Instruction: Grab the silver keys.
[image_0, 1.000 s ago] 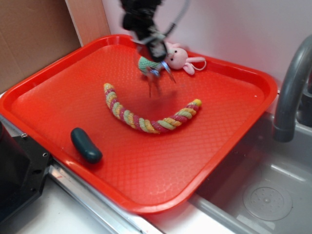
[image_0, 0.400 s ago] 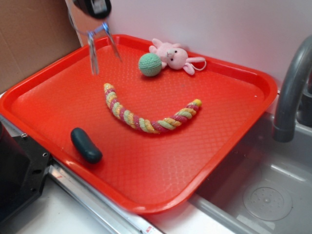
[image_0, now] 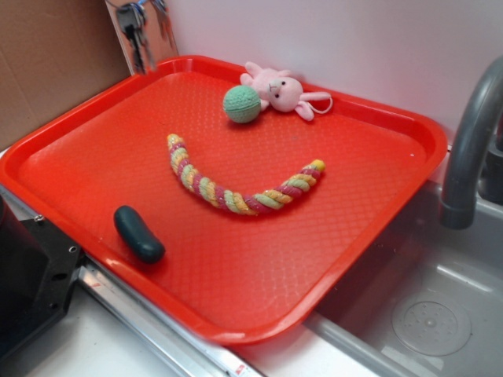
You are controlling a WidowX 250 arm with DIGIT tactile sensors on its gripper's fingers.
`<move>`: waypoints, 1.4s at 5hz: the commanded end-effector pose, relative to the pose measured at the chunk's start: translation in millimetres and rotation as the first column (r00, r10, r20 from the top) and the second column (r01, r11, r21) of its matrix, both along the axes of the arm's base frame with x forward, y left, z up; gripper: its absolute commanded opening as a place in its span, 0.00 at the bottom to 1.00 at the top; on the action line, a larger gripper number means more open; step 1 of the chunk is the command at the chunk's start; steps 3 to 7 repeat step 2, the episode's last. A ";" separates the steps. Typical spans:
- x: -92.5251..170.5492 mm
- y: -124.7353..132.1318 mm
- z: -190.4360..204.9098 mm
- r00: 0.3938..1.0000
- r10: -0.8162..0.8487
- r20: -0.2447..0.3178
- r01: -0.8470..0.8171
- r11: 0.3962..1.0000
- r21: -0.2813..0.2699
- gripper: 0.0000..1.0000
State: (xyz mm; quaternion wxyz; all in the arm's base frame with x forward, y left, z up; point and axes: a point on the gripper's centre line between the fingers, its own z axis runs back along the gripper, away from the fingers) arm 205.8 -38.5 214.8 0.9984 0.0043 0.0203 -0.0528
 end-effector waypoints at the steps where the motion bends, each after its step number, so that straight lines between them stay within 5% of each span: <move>1: 19.1 -9.4 -0.5 0.999 0.032 0.016 -0.032 0.999 0.015 0.00; 7: 24.2 -9.9 -5.8 0.999 0.035 -0.008 -0.034 0.999 0.028 0.00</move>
